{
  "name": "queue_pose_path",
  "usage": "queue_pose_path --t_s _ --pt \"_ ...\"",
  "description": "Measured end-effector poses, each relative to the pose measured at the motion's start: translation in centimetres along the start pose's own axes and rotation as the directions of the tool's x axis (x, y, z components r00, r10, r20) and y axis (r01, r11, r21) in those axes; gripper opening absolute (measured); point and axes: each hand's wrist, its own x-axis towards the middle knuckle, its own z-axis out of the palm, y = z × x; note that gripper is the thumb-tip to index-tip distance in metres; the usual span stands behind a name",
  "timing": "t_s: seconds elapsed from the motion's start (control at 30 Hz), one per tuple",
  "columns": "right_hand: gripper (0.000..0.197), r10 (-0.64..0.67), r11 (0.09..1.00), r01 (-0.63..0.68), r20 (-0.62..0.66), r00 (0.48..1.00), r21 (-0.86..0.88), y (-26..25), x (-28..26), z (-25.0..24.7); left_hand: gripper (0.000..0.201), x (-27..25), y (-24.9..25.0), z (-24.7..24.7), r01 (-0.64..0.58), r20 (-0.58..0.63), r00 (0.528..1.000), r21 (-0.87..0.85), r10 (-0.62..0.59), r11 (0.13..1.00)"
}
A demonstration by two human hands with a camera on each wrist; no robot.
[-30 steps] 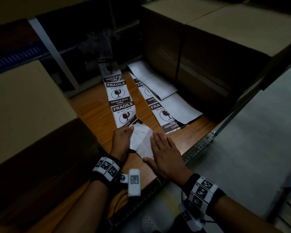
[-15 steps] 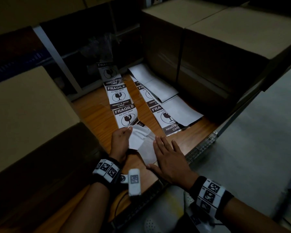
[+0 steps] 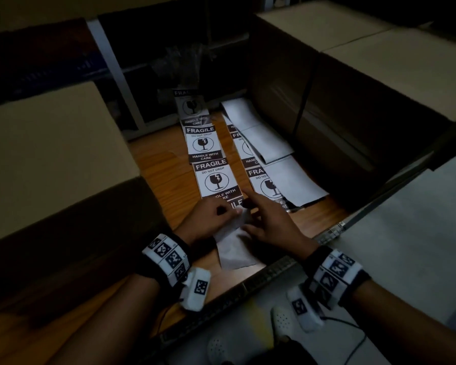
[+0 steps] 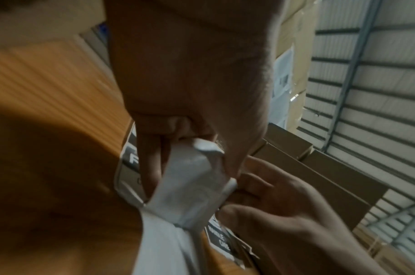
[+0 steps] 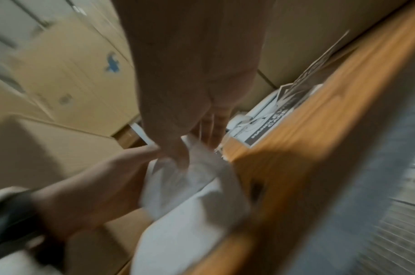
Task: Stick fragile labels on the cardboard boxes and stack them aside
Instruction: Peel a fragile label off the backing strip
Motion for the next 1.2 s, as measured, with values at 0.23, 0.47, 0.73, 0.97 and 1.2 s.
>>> queue_pose_path --t_s 0.23,0.47,0.73,0.97,1.2 --pt "0.014 -0.010 0.986 0.061 0.311 0.950 -0.153 1.4 2.5 -1.0 0.040 -1.4 2.3 -1.5 0.165 0.207 0.966 -0.037 -0.154 0.986" --pt "0.029 0.004 0.967 0.075 0.311 0.951 -0.244 2.2 3.4 -1.3 0.018 -6.5 4.3 0.0 0.362 -0.510 0.825 0.147 -0.243 0.920" --pt "0.028 -0.099 0.949 0.207 0.397 0.912 -0.239 2.4 4.2 -1.3 0.035 -7.3 3.1 11.8 0.330 -0.513 0.858 0.552 0.000 0.765" --pt "0.057 -0.115 0.967 0.237 0.663 0.740 -0.097 -0.1 6.0 -4.6 0.030 -7.3 4.2 12.6 0.459 -0.477 0.861 0.582 -0.175 0.672" --pt "0.064 -0.179 0.936 0.328 0.630 0.756 -0.127 -2.3 6.0 -3.2 0.027 -7.1 4.6 12.5 0.471 -0.439 0.872 0.630 -0.217 0.618"
